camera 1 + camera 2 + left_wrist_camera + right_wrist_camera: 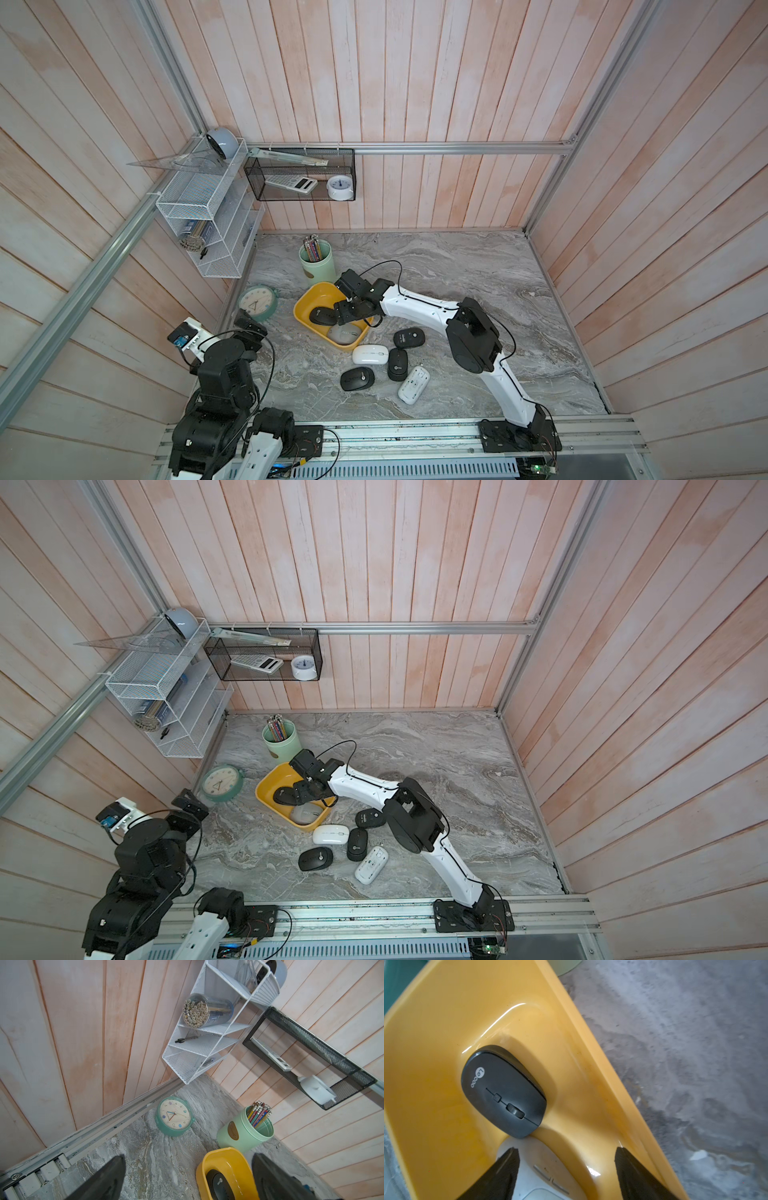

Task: Put the mouse in the storage box
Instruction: Move the storage box to the center of the board.

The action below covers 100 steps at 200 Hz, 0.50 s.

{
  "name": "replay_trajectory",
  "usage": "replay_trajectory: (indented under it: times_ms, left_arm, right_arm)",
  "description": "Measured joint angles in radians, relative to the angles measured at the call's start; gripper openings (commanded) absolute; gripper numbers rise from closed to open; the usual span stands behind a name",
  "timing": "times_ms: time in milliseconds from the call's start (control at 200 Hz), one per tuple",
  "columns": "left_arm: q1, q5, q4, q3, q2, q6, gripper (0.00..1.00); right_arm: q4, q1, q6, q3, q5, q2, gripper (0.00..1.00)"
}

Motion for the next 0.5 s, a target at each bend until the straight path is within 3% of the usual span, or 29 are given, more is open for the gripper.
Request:
replay_trajectory:
  times_ms: [265, 500]
  left_arm:
    - [0.000, 0.188, 0.037, -0.004, 0.159, 0.008, 1.00]
    - [-0.013, 0.383, 0.058, -0.008, 0.327, 0.007, 1.00]
  right_arm:
    - [-0.022, -0.075, -0.061, -0.049, -0.010, -0.037, 0.78]
    - [0.009, -0.100, -0.102, -0.238, -0.046, -0.234, 0.78]
